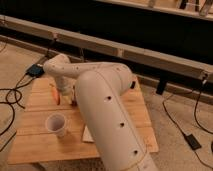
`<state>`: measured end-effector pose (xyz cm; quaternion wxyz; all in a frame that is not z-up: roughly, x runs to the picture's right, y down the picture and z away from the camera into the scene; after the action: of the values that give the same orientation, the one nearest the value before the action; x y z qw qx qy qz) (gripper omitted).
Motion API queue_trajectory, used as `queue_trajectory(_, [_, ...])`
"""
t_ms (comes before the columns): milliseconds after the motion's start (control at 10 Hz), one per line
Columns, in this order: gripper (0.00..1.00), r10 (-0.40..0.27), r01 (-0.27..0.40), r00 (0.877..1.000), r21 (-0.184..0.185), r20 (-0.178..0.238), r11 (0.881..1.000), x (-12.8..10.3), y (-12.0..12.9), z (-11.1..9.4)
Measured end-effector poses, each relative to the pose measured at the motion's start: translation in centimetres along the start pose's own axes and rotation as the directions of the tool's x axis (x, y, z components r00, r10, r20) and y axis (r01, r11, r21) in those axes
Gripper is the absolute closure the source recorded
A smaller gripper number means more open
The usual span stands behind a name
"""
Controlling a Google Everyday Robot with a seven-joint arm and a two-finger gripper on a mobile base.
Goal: Drag the ceramic bowl in a circle
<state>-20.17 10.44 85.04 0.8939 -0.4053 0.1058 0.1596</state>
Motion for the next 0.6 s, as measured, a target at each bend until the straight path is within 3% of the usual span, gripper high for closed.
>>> queue_trajectory(300, [1.00, 0.058, -0.059, 0.997, -0.020, -0.057, 0.998, 4.3, 0.1, 1.1])
queue_trajectory(600, [1.00, 0.171, -0.170, 0.984, 0.022, -0.055, 0.985, 6.4, -3.7, 0.7])
